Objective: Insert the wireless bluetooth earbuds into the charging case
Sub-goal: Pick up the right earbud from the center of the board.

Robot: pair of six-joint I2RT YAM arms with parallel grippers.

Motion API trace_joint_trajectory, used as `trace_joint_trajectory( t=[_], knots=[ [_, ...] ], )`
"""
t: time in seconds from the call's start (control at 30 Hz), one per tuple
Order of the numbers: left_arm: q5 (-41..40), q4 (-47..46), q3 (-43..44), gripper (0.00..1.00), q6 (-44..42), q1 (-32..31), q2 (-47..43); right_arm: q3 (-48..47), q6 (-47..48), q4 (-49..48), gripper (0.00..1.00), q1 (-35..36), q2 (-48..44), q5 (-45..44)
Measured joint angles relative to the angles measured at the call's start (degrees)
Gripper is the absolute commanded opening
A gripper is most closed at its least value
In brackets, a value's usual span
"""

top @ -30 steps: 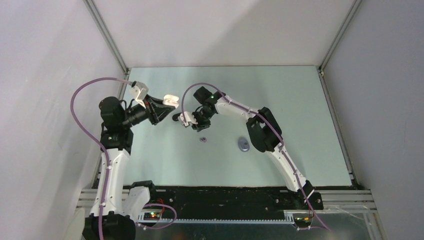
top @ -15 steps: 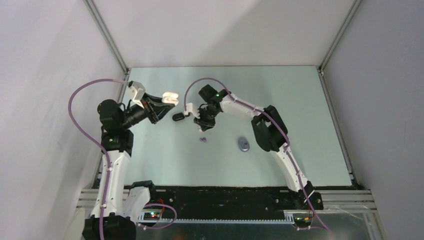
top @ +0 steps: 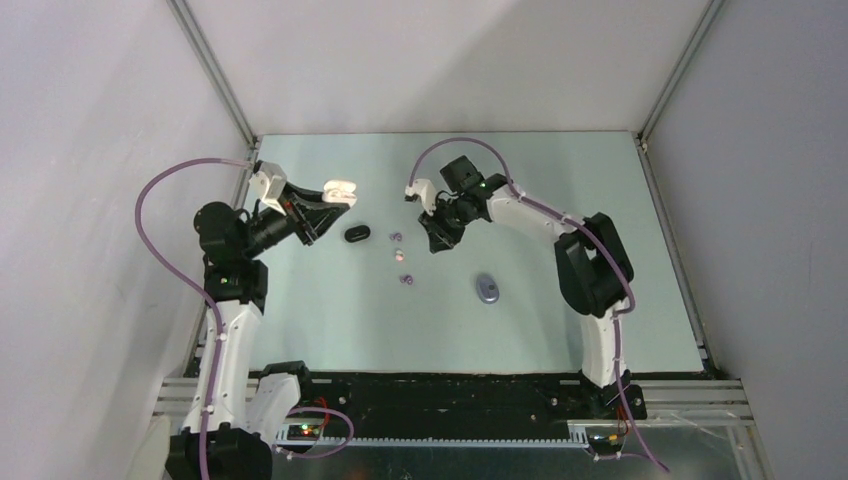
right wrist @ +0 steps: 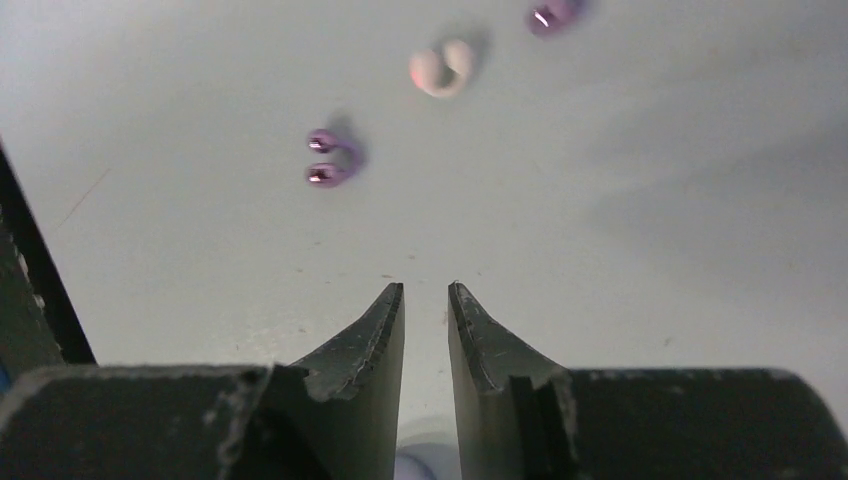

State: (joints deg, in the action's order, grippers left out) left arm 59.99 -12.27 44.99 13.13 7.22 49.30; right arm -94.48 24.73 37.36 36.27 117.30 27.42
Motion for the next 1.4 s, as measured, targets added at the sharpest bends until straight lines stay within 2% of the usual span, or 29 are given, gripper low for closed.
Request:
trace_joint_trajectory(
  t=[0.1,0.23,0.47,0.67,0.87,1.4],
  knots=[
    [-0.4,0.0,0.0,0.0,-0.1,0.0,-0.2,4.6,8.3,-3.4,0.28,0.7,-4.4,5.7],
    [-0.9,2.3,0.0,0.0,-1.2,0.0,-0.4,6.6,26.4,-5.5,0.26,2.5,-6.9,10.7],
    [-1.4,11.1,1.0,0.0,-6.1,0.9,-0.6,-3.2,53.7,-0.2,0.26,3.7,2.3,14.6],
    [-1.6,15.8,1.6,0.0,-8.7,1.9,-1.0,-6.6,69.0,5.8,0.25,4.0,8.0,14.6],
    [-1.9,17.1,1.6,0.0,-9.3,2.8,-1.1,-9.9,77.0,9.7,0.25,4.9,11.6,13.6],
    [-2.0,17.4,1.6,0.0,-9.2,4.4,-1.0,-17.7,84.1,11.7,0.22,5.7,18.6,9.6]
  ],
)
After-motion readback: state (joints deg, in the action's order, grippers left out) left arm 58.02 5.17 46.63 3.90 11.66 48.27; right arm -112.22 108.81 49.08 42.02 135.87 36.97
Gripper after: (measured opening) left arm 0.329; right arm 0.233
